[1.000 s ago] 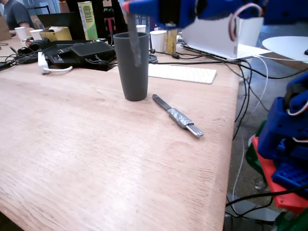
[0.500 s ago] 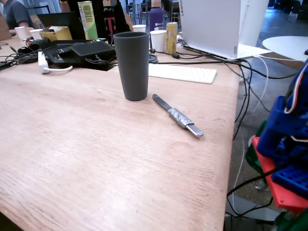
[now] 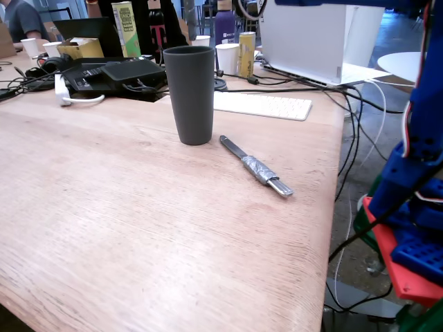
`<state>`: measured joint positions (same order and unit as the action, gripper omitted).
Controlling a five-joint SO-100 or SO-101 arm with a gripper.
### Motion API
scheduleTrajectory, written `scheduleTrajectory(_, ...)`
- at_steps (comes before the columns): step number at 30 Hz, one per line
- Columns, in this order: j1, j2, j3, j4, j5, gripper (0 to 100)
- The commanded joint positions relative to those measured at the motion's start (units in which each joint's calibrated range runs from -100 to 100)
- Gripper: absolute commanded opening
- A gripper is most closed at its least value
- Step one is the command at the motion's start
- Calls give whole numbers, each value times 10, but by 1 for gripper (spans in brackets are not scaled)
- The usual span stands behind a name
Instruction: Grab the fork and place it in gray glass
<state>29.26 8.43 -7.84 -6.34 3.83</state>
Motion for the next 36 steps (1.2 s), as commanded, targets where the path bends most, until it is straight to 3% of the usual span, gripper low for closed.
scheduleTrajectory(1, -3, 9, -33, -6, -2, 0)
scheduleTrajectory(16, -30, 86, -23, -2, 3, 0)
scheduleTrajectory(18, -52, 82, -23, -2, 3, 10)
scheduleTrajectory(21, -52, 87, -23, -2, -2, 35)
scheduleTrajectory(23, -44, 91, -23, -2, -2, 42)
scheduleTrajectory(32, -41, 80, -22, -2, -2, 42)
scheduleTrajectory(36, -54, -51, 82, 28, -2, 42)
